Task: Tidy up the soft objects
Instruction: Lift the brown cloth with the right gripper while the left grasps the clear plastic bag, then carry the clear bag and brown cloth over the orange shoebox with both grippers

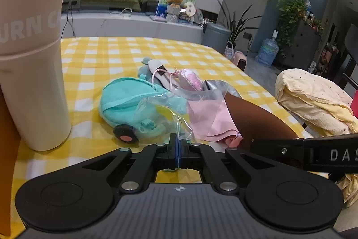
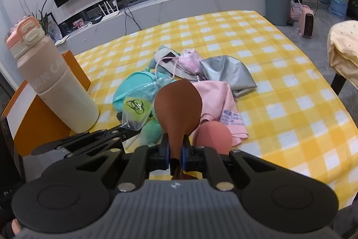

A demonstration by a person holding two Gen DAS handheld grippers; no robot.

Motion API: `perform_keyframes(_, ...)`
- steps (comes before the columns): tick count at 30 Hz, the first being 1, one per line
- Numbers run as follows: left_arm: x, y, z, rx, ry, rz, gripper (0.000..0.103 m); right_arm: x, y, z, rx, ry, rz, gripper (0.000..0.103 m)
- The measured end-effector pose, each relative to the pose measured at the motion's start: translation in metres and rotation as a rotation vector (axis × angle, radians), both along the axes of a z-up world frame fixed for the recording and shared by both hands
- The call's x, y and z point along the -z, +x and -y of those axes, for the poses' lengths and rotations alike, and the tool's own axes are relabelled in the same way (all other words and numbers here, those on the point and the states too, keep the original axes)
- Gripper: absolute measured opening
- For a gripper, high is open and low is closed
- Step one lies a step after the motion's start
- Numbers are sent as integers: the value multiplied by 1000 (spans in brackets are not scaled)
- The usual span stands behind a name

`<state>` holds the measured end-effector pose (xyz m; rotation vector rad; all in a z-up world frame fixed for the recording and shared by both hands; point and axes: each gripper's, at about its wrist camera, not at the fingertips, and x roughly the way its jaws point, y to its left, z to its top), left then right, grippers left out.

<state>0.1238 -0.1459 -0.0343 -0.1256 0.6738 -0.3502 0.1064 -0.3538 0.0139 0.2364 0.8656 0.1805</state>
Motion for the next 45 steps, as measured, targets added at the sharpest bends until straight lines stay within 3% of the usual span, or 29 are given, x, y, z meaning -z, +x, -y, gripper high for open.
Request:
perform_keyframes(15, -31, -28, -12, -15, -23, -35, 0, -8, -2, -15, -18, -41, 26, 7)
perform_keyframes(23, -52, -65, -27, -44, 38, -80, 0, -29, -16, -26, -35, -64, 92, 7)
perform_keyframes(32, -77, -112, -70, -122, 81, -82, 0, -67, -47, -69, -172, -76, 201, 7)
perform_keyframes(36, -86, -130, -97, -161, 97, -84, 0, -79, -59, -94, -284, -64, 256, 7)
perform_keyframes(45, -135, -157, -169, -296, 74, 32, 0, -107, -82, -149, -448, 6, 359, 8)
